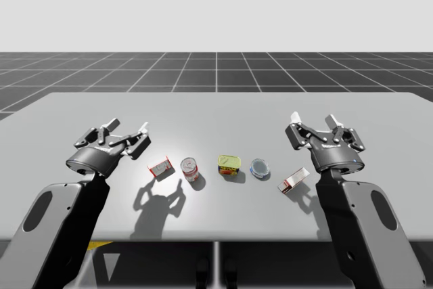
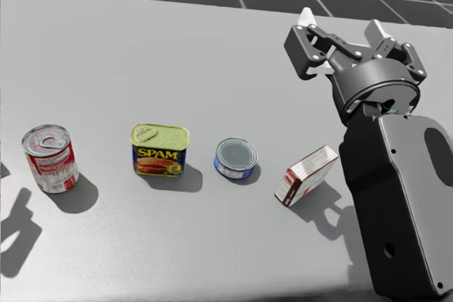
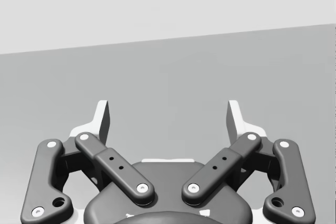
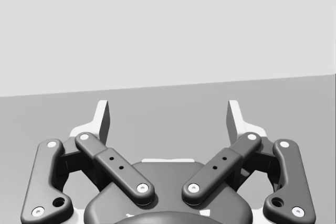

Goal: Lift the pudding box off the table.

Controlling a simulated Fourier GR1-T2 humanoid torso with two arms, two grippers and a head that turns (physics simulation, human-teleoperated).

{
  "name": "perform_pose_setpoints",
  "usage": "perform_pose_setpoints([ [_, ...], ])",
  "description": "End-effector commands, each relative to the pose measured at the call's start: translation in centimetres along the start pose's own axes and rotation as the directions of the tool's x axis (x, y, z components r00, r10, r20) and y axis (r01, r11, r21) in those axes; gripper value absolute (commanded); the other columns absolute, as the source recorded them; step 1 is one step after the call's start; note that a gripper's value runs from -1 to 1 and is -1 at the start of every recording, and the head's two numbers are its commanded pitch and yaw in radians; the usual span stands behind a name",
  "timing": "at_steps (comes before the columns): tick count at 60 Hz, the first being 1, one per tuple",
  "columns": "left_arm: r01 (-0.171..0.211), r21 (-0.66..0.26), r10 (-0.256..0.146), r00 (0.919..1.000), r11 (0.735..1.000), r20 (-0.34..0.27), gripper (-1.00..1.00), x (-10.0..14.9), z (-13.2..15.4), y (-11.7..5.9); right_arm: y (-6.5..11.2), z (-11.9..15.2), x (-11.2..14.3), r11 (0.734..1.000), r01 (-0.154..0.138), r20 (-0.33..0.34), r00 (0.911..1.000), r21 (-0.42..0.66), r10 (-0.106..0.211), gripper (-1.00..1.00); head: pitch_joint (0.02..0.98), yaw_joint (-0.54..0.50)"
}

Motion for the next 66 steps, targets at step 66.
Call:
perform_pose_setpoints([
  [66, 0.005, -0.026, -0.005, 1.0000, 1.000, 0.003, -1.00, -0.1, -0.1, -0.8, -3.4, 12.2, 0.4, 0.922, -0.019, -0.041, 0.9984, 0.387, 0.038, -1.00, 0.856, -0.45],
])
